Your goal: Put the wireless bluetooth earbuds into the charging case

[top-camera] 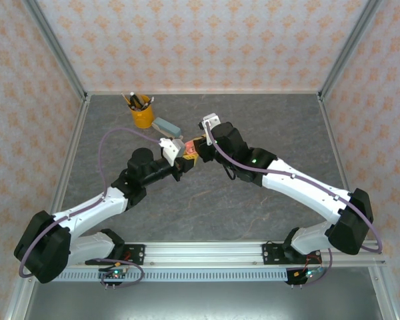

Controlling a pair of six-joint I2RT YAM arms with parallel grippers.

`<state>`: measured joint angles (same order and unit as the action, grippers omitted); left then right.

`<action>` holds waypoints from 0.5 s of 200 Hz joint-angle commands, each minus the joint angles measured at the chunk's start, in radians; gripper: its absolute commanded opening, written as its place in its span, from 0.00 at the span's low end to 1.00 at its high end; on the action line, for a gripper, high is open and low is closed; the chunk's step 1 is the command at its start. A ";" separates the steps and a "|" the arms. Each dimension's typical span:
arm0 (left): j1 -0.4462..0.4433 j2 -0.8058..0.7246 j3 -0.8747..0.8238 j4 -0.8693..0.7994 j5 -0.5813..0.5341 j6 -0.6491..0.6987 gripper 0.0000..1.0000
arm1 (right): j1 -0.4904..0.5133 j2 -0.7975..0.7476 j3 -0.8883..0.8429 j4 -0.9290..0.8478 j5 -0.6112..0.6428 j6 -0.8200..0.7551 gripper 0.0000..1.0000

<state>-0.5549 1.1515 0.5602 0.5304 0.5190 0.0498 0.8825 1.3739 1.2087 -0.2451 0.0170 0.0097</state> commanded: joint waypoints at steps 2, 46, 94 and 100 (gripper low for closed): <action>-0.012 0.001 0.038 0.050 0.006 -0.007 0.00 | -0.005 0.006 -0.018 0.024 -0.017 0.019 0.25; -0.013 0.001 0.041 0.060 -0.002 -0.011 0.00 | -0.004 0.010 -0.034 0.025 -0.019 0.011 0.25; -0.015 0.008 0.049 0.062 -0.005 -0.013 0.00 | -0.005 0.001 -0.049 0.011 -0.013 -0.026 0.24; -0.014 0.009 0.049 0.064 -0.005 -0.013 0.00 | -0.005 0.001 -0.050 0.008 -0.015 -0.029 0.24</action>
<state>-0.5568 1.1618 0.5606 0.5278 0.5129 0.0494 0.8806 1.3739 1.1809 -0.2306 0.0032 0.0048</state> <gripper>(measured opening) 0.226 0.248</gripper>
